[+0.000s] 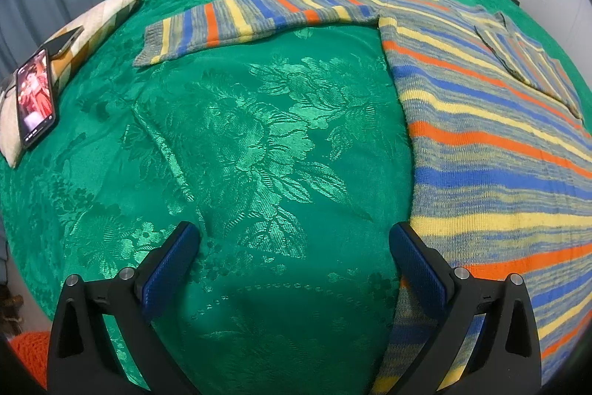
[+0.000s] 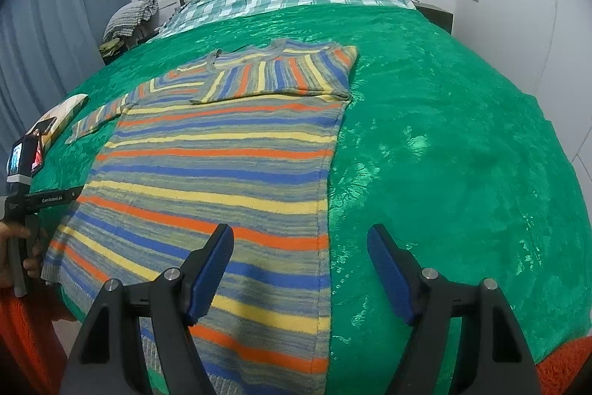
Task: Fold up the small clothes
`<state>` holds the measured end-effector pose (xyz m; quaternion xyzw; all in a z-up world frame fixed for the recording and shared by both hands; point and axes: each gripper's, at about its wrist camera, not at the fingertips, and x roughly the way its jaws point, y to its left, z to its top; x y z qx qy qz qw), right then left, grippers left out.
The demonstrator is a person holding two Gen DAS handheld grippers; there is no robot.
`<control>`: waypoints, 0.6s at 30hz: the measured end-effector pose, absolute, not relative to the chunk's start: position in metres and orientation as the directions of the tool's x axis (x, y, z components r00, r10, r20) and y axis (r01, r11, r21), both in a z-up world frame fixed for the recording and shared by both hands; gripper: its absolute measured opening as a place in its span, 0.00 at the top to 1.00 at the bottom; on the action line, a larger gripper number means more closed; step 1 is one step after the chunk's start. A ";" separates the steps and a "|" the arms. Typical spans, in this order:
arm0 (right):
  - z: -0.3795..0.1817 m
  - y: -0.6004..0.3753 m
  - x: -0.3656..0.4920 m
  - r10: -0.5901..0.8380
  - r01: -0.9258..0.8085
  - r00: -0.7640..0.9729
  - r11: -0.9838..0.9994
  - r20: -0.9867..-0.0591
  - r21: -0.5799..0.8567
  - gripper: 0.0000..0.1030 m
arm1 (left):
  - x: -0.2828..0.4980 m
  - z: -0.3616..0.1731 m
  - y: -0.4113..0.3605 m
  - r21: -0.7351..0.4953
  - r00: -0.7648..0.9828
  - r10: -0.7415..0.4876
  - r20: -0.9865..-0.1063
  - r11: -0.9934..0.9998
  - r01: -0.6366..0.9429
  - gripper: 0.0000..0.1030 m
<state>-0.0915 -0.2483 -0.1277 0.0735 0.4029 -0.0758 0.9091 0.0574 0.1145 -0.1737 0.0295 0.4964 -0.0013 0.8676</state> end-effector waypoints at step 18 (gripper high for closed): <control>-0.129 -0.245 -0.092 -0.070 0.185 0.660 0.980 -0.748 0.072 0.28 | 0.057 -0.174 0.114 0.050 0.508 0.027 -0.861 0.998 0.031 0.00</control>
